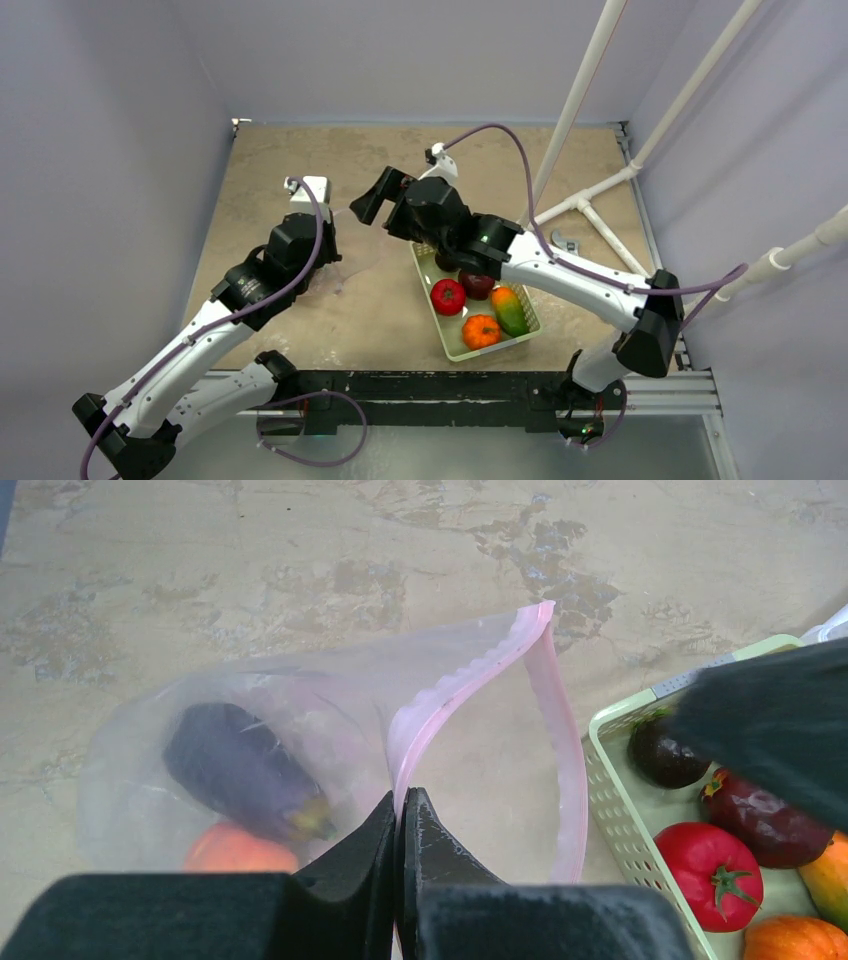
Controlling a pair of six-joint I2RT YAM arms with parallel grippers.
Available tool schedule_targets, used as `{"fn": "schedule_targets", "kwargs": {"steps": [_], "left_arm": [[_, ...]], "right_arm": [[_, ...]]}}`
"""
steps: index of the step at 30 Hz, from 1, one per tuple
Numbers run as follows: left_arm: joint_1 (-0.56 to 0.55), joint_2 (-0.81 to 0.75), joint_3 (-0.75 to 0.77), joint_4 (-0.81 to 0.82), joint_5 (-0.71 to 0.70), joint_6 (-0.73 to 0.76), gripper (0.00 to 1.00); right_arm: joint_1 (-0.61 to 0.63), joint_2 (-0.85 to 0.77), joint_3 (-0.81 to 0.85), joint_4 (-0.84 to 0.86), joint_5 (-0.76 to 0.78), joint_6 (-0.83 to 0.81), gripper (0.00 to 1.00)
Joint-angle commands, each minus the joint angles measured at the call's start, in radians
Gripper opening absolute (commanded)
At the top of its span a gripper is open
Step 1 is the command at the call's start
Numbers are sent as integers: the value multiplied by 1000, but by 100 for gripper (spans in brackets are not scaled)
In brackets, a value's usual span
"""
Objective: Place the food in the zip-top bag and seal the zipper
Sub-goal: Place the fake vegetable in the zipper food storage bag, then pick up the fake vegetable from the bin.
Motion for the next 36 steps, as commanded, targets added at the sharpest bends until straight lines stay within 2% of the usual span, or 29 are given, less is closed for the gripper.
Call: {"fn": "schedule_targets", "kwargs": {"steps": [1,13,25,36], "left_arm": [[-3,-1,-7,49,2,4,0],[-4,15,-8,51,2,6,0],[-3,26,-6,51,2,7,0],[-3,23,-7,48,0,7,0]], "right_arm": [[6,-58,-13,-103,77,7,99],[3,-170,-77,-462,119,61,99],[3,-282,-265,-570,19,174,99],[-35,-234,-355,-569,-1,285,99]]}}
